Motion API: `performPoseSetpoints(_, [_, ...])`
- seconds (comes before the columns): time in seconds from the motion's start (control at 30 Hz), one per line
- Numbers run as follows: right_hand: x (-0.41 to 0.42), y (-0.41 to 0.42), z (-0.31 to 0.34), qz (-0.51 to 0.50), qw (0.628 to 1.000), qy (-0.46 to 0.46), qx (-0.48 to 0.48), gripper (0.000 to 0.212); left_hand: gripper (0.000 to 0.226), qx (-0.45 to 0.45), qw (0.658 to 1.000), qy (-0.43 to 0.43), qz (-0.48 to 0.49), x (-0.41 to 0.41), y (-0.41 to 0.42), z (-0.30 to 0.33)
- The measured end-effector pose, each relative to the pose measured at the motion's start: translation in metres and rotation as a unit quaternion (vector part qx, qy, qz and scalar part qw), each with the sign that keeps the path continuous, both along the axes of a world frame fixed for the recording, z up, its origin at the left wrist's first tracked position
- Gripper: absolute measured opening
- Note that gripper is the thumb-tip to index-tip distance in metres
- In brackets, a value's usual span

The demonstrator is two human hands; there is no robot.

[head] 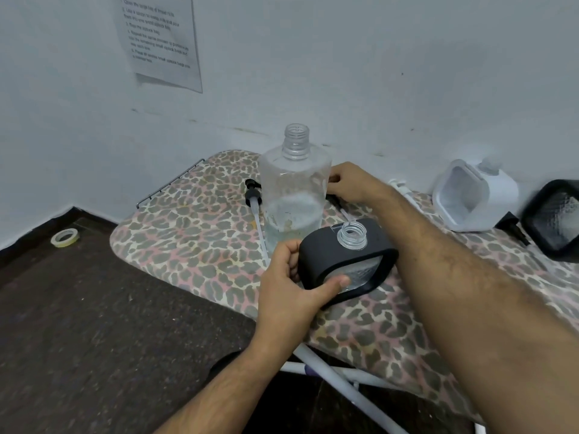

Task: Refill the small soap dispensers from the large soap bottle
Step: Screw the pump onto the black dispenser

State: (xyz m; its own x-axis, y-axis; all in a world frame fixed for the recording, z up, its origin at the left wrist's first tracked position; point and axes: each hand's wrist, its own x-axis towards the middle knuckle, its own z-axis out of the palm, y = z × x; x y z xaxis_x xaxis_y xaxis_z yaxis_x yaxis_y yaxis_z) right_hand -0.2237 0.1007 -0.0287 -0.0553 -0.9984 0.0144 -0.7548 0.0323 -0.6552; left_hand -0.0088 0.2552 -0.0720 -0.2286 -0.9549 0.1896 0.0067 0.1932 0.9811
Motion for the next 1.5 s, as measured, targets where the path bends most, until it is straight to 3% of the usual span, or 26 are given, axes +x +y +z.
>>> performPoseSetpoints(0.1, [0.002,0.015,0.000,0.004,1.000,-0.026,-0.013,0.015,0.054,0.003,1.000,-0.003,-0.008,0.001,0.002,0.002])
performPoseSetpoints(0.37, [0.003,0.073,0.030,-0.050,0.981,-0.150,-0.114,0.017,0.054,-0.010,1.000,-0.008,-0.002,0.001,0.005,0.005])
performPoseSetpoints(0.57, [0.010,0.125,0.066,-0.084,0.929,-0.277,-0.231,0.032,0.055,-0.009,0.999,-0.002,-0.031,0.004,0.006,0.005])
performPoseSetpoints(0.83, [0.046,0.176,0.099,-0.082,0.869,-0.344,-0.346,0.051,0.054,-0.018,0.999,-0.010,-0.051,0.006,0.000,-0.001])
performPoseSetpoints(1.2, [0.077,0.195,0.105,-0.077,0.838,-0.369,-0.395,0.046,0.048,-0.030,0.998,-0.007,-0.062,0.007,-0.003,-0.003])
performPoseSetpoints(1.5, [0.079,0.199,0.067,-0.073,0.869,-0.367,-0.324,0.050,0.047,-0.031,0.997,-0.002,-0.067,0.006,-0.004,-0.003])
